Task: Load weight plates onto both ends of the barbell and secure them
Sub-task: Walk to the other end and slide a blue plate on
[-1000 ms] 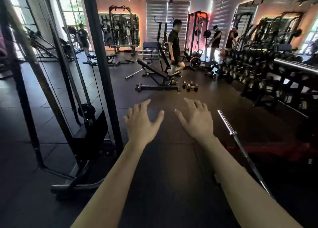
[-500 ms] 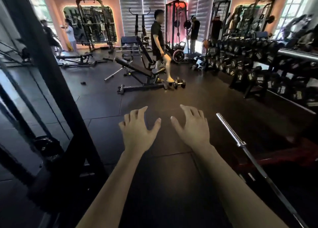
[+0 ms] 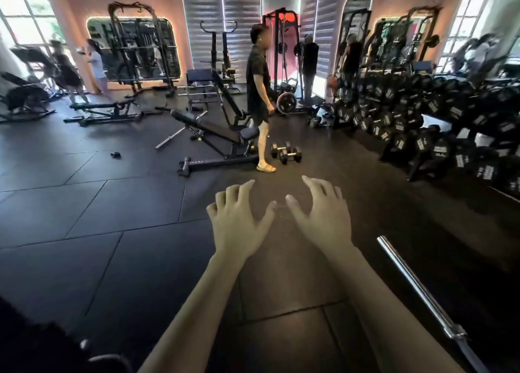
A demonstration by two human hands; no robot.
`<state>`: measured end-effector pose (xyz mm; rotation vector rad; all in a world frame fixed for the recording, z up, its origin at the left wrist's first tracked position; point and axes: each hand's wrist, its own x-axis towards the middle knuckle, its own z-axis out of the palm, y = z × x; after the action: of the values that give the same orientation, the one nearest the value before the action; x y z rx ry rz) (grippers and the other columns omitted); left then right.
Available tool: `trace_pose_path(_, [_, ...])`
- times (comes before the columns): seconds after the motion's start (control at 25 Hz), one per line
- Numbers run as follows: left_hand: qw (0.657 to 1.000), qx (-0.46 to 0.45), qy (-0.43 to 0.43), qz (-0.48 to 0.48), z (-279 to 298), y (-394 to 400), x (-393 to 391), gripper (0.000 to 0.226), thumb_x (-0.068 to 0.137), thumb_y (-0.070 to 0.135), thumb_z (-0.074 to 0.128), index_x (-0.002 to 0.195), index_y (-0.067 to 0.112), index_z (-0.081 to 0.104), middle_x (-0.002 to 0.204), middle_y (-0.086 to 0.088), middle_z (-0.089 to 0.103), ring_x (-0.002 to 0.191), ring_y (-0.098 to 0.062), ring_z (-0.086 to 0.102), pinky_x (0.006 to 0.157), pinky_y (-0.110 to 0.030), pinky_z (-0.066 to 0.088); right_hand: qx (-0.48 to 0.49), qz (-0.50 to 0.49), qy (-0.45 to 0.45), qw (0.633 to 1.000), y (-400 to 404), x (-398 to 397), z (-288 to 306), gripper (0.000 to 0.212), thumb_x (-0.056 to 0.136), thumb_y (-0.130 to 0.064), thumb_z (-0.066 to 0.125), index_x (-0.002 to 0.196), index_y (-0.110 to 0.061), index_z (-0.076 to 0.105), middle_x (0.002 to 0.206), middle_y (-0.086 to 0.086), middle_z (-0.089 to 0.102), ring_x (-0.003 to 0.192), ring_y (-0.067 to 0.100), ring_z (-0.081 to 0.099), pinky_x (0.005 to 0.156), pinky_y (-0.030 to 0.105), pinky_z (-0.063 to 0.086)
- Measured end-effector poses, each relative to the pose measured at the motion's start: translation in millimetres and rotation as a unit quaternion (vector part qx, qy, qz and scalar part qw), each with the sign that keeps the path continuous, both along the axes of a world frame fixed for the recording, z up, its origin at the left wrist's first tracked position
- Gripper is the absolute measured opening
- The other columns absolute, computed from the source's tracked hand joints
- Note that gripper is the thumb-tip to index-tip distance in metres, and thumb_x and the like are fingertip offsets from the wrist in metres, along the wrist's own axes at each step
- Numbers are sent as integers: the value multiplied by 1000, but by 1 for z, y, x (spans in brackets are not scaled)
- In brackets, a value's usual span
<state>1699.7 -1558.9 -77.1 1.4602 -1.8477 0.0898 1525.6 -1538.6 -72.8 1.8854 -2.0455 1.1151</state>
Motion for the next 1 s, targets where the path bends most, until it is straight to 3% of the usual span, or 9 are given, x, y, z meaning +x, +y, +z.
trace_pose_path(0.24, [996,-6,-1,-85,1,-186,-58,68,88,69,44,140,26,50,134,1,55,121,-24,46,97,-45,35,18,-96,12,995,-154,-50,2,61,92,-58,48,142,-22,46,140,-1,50,128,22,43,100,40,41])
trace_pose_path(0.44, [983,-4,-3,-182,1,-312,-154,70,85,72,41,139,27,49,134,1,55,123,-24,45,97,-47,33,25,-194,33,980,-246,-130,2,62,93,-61,44,142,-23,45,139,-1,51,126,22,45,98,40,43])
trace_pose_path(0.64, [965,-1,11,-264,-13,-421,-295,69,85,71,44,137,27,50,131,-2,57,121,-27,48,97,-50,35,15,-294,39,955,-327,-259,-9,63,92,-64,42,140,-24,45,138,1,52,125,23,47,96,40,44])
trace_pose_path(1.0, [936,-15,-3,-352,15,-584,-542,71,85,75,39,140,30,45,136,0,52,125,-26,43,100,-50,35,22,-405,7,914,-468,-485,4,64,90,-67,42,141,-28,42,140,-1,50,126,21,46,97,38,43])
